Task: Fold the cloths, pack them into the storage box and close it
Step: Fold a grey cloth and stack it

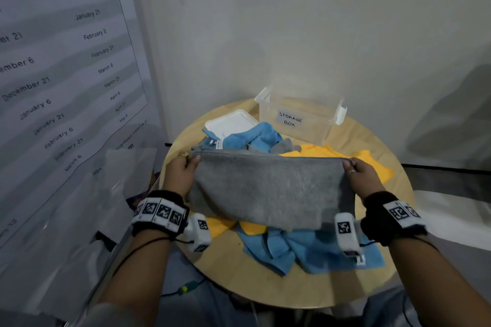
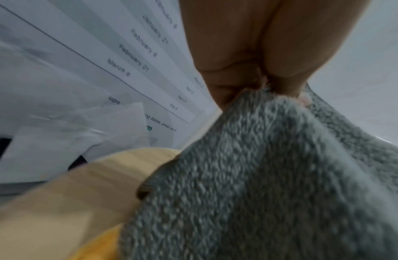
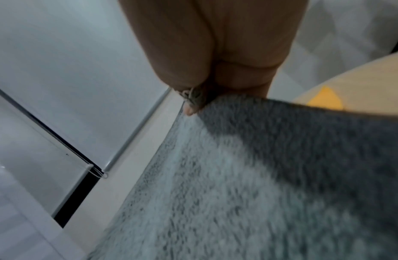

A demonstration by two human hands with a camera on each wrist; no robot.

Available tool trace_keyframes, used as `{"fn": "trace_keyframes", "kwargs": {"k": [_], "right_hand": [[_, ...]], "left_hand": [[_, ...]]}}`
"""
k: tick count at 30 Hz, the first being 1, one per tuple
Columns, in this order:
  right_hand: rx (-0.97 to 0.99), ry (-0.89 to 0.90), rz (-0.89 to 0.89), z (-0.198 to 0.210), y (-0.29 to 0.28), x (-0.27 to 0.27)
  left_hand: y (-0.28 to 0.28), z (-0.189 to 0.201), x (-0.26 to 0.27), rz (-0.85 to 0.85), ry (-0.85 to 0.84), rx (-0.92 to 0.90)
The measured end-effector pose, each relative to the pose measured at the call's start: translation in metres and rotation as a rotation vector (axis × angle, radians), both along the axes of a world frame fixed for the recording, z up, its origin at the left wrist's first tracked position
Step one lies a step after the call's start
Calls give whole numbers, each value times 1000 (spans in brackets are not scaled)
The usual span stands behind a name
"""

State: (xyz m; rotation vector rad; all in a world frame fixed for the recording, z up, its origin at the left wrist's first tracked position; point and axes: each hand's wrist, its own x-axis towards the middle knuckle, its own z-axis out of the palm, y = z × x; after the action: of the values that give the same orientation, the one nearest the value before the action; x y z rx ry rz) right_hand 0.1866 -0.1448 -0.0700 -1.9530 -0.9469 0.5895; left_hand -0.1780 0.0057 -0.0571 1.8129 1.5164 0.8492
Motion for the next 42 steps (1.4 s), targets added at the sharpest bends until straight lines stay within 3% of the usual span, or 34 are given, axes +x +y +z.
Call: {"fn": "trace_keyframes", "kwargs": {"k": [3, 9, 12, 17, 20, 23, 27, 32, 39, 42], "right_hand": [[-81, 0, -9, -12, 34, 2], [-352, 96, -23, -51, 57, 8], [-385, 97, -9, -60, 57, 11], [-363, 25, -27, -56, 61, 16], [-377, 204, 2, -57, 62, 12], [-285, 338, -73, -58, 62, 12], [-46, 384, -158, -50, 57, 12], [254, 301, -199, -16, 44, 10], [490, 223, -90, 38, 15, 21], [578, 282, -22, 61, 0, 11]], "left_hand": [[30, -2, 17, 61, -5, 5], [58, -26, 29, -24, 255, -129], [61, -35, 28, -43, 285, -138], [74, -36, 22, -51, 133, -231], [76, -38, 22, -46, -32, -275], [76, -40, 23, -24, -193, -336], [76, -39, 19, 36, -303, -343], [61, -18, 21, 29, -428, -187], [43, 27, 0, -99, -520, -13], [32, 42, -3, -101, -582, 24]]}}
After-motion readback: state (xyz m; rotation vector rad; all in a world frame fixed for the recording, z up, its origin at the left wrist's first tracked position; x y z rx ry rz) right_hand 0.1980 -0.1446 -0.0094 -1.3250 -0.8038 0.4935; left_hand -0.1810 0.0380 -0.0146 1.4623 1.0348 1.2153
